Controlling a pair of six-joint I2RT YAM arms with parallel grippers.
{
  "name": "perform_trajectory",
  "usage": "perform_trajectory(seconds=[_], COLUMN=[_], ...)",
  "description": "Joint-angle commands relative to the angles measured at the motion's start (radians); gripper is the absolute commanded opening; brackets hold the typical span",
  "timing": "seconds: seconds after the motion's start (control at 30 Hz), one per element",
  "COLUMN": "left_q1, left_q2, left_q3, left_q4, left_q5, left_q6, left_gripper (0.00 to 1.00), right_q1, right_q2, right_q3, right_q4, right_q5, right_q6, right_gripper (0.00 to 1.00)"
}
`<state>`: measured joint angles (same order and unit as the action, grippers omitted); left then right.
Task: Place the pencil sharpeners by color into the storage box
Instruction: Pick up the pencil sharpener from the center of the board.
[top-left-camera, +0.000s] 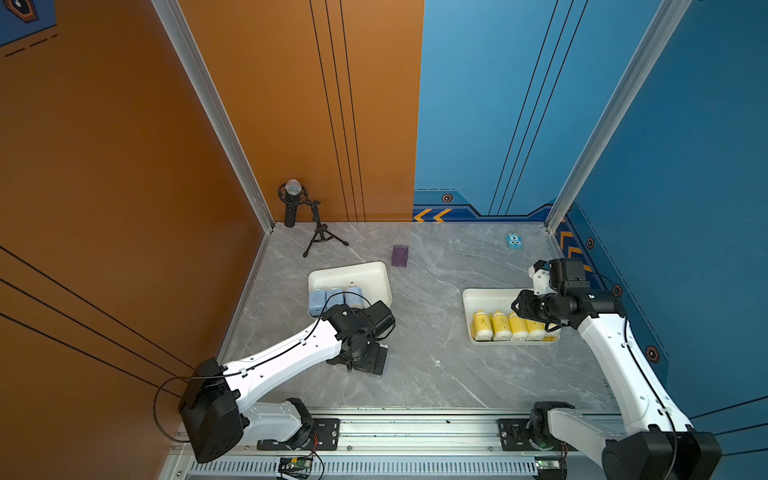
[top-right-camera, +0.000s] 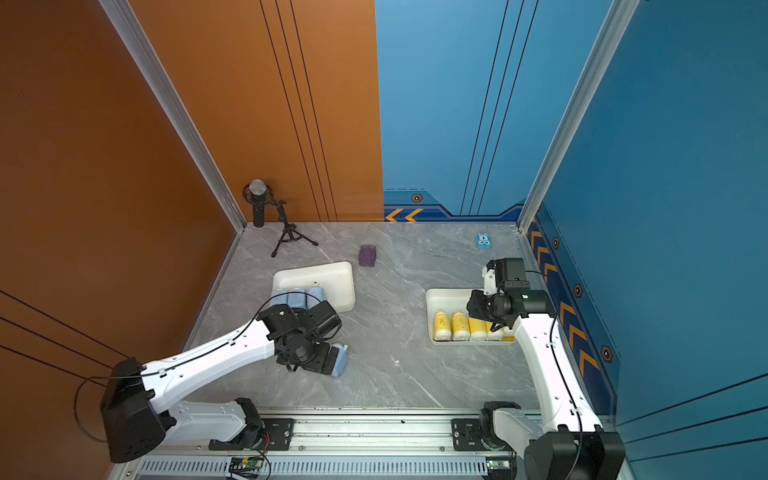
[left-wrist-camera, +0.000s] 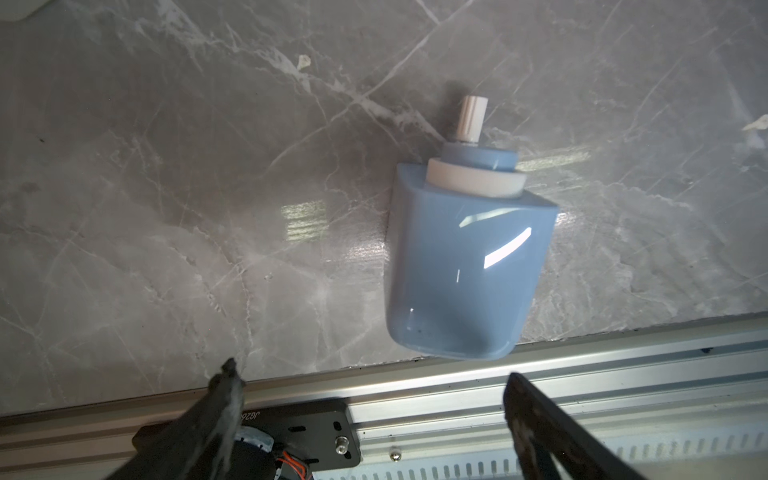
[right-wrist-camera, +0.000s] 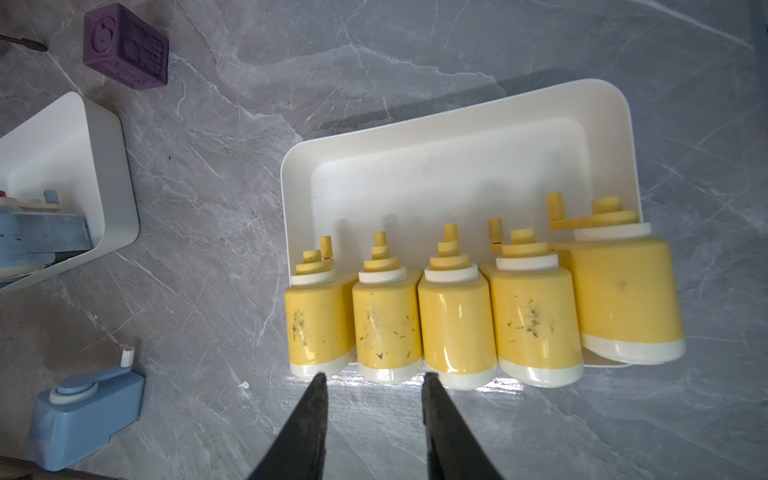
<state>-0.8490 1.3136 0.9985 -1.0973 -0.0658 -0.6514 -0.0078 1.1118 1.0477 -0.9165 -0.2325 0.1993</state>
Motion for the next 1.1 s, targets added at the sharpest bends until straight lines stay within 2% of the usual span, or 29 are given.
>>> perform_trajectory(seconds=[0.0, 0.07, 0.43, 0.57, 0.63, 0.77, 0.87, 0.97, 1.07], left_q1=[-0.013, -0.014, -0.018, -0.01, -0.007, -0.002, 0.002, 0.005, 0.009], left_q2=[0.045, 0.064, 0.13, 0.167, 0.189, 0.219, 0.231, 0.237, 0.228], left_q3=[0.025, 0.057, 0.038, 0.008, 0.003, -0.001, 0.005, 0.022, 0.04], left_q4=[0.03, 0.049, 0.126, 0.144, 0.153, 0.163, 0.163, 0.16, 0.158], left_q5=[0.038, 0.049, 0.07, 0.067, 0.066, 0.061, 0.063, 0.073, 0.067], left_q6=[0.035, 0.032, 0.022, 0.021, 0.019, 0.009, 0.008, 0.01, -0.01], left_gripper=[0.99, 0.99, 1.0, 0.96, 0.91, 0.63, 0.51, 0.43, 0.41], right_q1=[-0.007, -0.006, -0.007, -0.007, -0.006, -0.006, -0.006, -0.006, -0.006], right_q2=[-0.003, -0.002, 0.001, 0.002, 0.002, 0.0, -0.004, -0.01, -0.01], right_q3=[0.003, 0.003, -0.001, -0.006, -0.009, -0.007, -0.006, -0.007, -0.01], right_q4=[-0.023, -0.022, -0.018, -0.014, -0.012, -0.013, -0.014, -0.013, -0.013], right_q5=[-0.004, -0.005, -0.007, -0.011, -0.012, -0.012, -0.01, -0.012, -0.011], right_q6=[-0.005, -0.005, -0.005, -0.003, -0.002, -0.001, 0.0, 0.0, 0.001], right_gripper=[0.39, 0.39, 0.39, 0.39, 0.39, 0.39, 0.39, 0.39, 0.39])
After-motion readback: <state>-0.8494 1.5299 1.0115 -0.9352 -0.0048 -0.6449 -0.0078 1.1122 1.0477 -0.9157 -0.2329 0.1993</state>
